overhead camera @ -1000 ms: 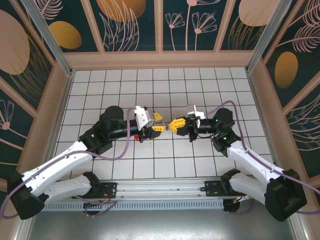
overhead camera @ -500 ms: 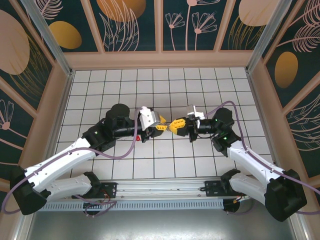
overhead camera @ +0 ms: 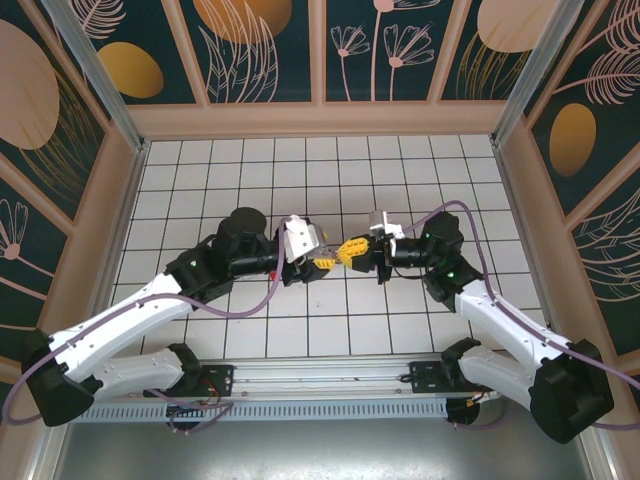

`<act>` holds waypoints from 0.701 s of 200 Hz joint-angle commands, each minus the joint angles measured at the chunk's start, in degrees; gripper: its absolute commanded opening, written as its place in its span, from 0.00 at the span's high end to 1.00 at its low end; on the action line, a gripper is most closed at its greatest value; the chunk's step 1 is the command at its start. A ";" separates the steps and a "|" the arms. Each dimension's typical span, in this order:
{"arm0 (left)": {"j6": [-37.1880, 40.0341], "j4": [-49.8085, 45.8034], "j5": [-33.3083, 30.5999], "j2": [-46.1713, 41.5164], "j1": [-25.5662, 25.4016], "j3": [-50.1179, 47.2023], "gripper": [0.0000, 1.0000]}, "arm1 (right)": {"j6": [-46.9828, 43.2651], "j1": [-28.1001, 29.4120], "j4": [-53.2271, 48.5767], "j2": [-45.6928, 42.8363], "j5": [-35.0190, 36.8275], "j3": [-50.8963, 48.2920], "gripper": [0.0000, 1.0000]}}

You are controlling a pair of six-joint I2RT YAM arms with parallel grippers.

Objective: Put the keys on the keyring

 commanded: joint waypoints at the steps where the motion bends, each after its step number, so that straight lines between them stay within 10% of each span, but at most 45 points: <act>1: 0.41 -0.82 -1.90 -1.77 -0.24 -0.22 0.41 | -1.45 0.54 -3.08 -1.44 0.62 2.83 1.00; 140: 5.33 -11.49 -5.47 3.67 -0.32 4.26 0.51 | -1.24 1.25 -12.25 -1.43 -3.93 6.75 1.00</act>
